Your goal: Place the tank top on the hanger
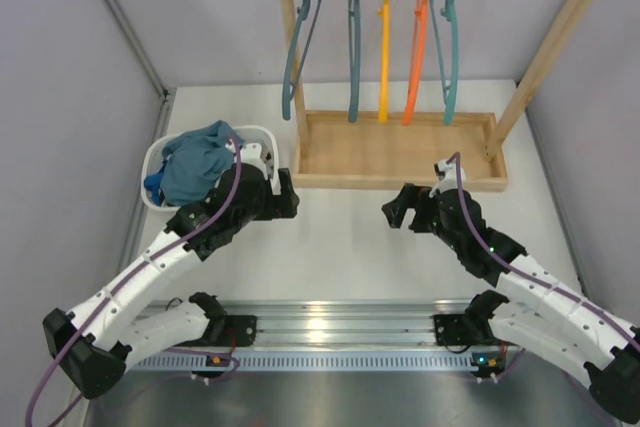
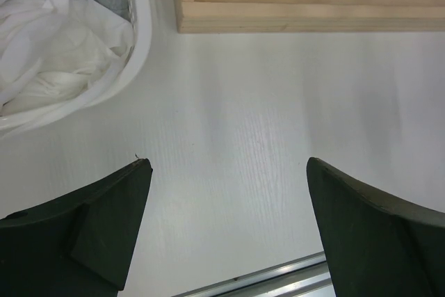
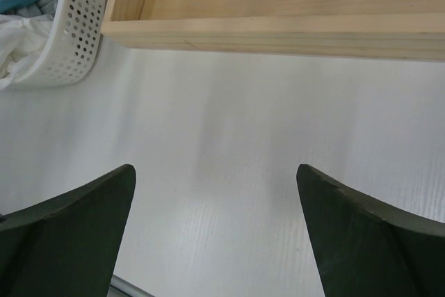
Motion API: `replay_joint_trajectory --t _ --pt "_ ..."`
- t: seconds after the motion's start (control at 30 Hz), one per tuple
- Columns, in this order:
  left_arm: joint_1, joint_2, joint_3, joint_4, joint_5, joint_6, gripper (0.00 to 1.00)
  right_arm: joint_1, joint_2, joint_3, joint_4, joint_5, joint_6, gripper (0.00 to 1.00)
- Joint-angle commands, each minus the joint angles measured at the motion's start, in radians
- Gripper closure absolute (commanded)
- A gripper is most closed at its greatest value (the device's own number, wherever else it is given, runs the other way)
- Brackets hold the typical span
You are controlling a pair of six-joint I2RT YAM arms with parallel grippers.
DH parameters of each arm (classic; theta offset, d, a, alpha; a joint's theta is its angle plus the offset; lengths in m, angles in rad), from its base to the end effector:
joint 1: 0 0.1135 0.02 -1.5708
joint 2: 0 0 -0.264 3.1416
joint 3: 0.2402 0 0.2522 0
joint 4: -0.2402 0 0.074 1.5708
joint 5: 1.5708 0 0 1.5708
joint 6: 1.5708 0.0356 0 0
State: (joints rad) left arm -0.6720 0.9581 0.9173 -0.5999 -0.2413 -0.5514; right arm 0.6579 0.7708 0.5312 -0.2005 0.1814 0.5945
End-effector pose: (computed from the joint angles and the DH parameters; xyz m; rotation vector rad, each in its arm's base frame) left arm 0.1637 -0.1194 0.3145 -0.0010 2.2218 -0.4189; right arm 0.1475 0.1059 0.2511 0.0534 2.0570 0.6124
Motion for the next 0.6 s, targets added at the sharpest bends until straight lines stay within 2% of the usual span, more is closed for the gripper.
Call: replay_joint_trajectory --t 0.0,0.2,0.33,0.37,0.4,0.43,0.5,0.53,0.57 --pt "0.005 -0.018 0.048 0.006 -0.021 -0.002 0.02 -0.001 -0.005 0.018 0.01 0.001 -0.013 0.0" --pt "0.003 -0.009 0.069 -0.04 -0.087 -0.031 0.02 -0.001 -0.016 0.026 -0.01 0.004 -0.038 0.0" --pt "0.026 0.034 0.159 -0.19 -0.341 -0.091 0.02 -0.003 0.001 0.052 -0.043 0.001 -0.056 0.0" --pt "0.044 0.054 0.187 -0.214 -0.43 -0.096 0.06 -0.003 0.008 0.056 -0.048 0.003 -0.059 0.0" --pt "0.069 0.086 0.236 -0.228 -0.453 -0.093 0.08 -0.001 0.012 0.061 -0.048 0.003 -0.064 0.0" --pt "0.145 0.1 0.255 -0.23 -0.466 -0.082 0.08 -0.003 0.018 0.062 -0.048 -0.005 -0.065 0.0" --pt "0.263 0.135 0.275 -0.198 -0.384 -0.03 0.14 -0.001 0.034 0.072 -0.047 -0.019 -0.07 0.0" --pt "0.382 0.146 0.279 -0.17 -0.348 -0.019 0.16 -0.003 0.042 0.076 -0.048 -0.039 -0.071 0.0" --pt "0.431 0.157 0.282 -0.155 -0.323 -0.012 0.18 0.0 0.057 0.078 -0.047 -0.046 -0.071 0.0"
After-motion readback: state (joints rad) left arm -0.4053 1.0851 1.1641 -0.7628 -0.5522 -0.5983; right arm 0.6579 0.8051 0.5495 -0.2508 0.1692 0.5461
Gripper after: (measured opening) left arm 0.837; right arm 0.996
